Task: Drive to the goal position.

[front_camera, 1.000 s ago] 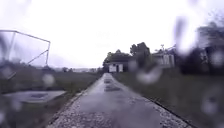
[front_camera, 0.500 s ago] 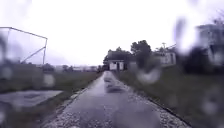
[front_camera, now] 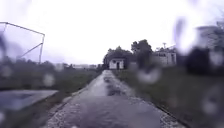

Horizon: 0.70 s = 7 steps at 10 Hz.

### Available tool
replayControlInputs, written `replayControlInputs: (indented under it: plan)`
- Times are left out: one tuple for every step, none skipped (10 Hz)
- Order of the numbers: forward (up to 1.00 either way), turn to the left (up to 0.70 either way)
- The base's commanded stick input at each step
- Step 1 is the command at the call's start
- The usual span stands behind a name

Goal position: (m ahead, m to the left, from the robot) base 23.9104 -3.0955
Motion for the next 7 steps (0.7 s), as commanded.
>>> replayControlInputs:
  plan:
    - [0.67,0.0]
    - [0.68,0.0]
    - [0.68,0.0]
    - [0.68,0.0]
    - [0.69,0.0]
    - [0.69,0.0]
    - [0.7,0.03]
